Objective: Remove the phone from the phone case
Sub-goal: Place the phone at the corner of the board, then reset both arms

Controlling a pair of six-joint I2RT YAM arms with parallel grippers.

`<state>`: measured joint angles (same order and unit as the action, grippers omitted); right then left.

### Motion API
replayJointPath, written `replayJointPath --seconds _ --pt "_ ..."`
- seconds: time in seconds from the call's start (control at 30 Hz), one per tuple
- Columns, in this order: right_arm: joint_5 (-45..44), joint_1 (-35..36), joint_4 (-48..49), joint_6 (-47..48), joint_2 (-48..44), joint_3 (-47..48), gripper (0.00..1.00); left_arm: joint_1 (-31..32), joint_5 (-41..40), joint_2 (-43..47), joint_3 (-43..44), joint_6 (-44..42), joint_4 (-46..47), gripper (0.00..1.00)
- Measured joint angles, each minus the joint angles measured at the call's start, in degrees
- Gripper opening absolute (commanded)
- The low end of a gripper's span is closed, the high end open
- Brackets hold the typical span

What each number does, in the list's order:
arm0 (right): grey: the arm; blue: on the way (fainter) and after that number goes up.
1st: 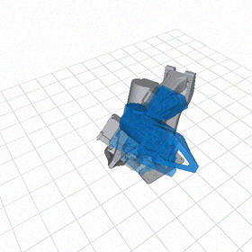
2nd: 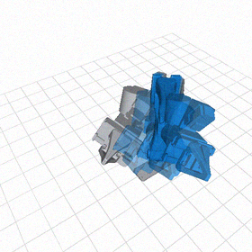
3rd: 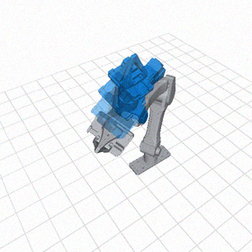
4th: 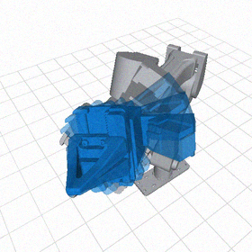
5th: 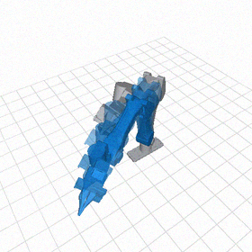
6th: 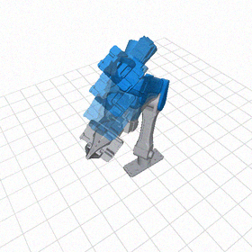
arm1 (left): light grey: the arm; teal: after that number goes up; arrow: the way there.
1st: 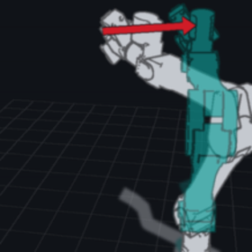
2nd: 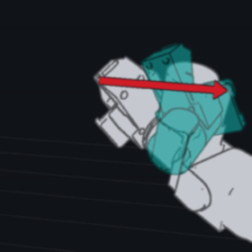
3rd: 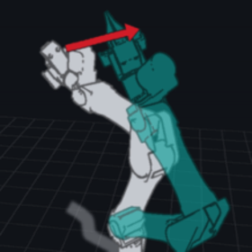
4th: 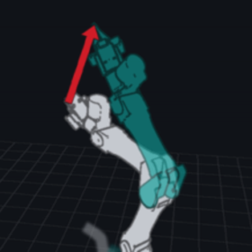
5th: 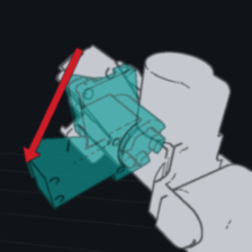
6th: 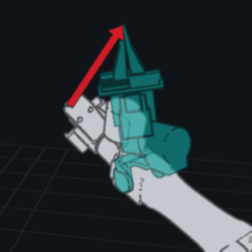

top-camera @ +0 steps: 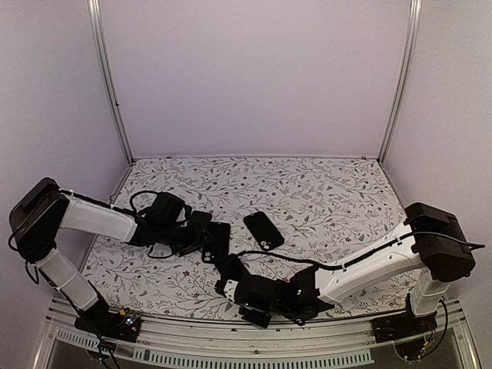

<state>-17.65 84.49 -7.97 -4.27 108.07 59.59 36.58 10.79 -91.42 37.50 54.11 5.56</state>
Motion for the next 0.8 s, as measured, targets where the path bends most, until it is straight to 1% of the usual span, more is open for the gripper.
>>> replayJointPath --seconds 0.1,0.17,0.23,0.27,0.3,0.33,0.5,0.6,0.8 --pt "0.44 -0.02 0.26 -1.33 -0.55 -0.44 0.59 0.00 -0.94 1.20 0.02 -0.76 -1.20 0.66" --pt "0.79 -0.26 -0.24 -2.45 -1.88 -1.49 0.68 0.00 -1.92 3.04 0.11 -1.66 -2.32 0.72" --pt "1.29 -1.05 -1.11 -3.06 -4.26 -2.54 0.80 0.00 -2.97 5.16 0.59 -2.84 -3.61 0.78" --pt "1.60 -1.51 -1.36 -3.54 -5.51 -2.75 0.87 0.00 -3.58 6.47 1.01 -3.45 -4.22 0.82" --pt "1.81 -2.47 -1.55 -3.74 -7.41 -2.93 0.93 0.00 -4.17 7.76 1.51 -4.13 -4.94 0.93" --pt "1.99 -3.37 -1.66 -4.33 -8.98 -2.97 0.98 0.00 -4.96 8.92 2.01 -4.85 -5.75 0.98" --pt "3.34 -11.28 -1.14 -5.79 -19.50 -2.93 0.99 -0.11 -11.52 16.44 5.55 -8.63 -11.52 0.99" --pt "4.74 -18.43 -0.59 -6.69 -25.07 -2.93 0.99 -0.52 -16.22 21.16 7.93 -11.28 -15.26 0.99" --pt "7.63 -32.87 0.13 -8.70 -30.45 -2.95 0.99 -2.75 -24.35 29.42 11.32 -16.85 -21.59 0.99"
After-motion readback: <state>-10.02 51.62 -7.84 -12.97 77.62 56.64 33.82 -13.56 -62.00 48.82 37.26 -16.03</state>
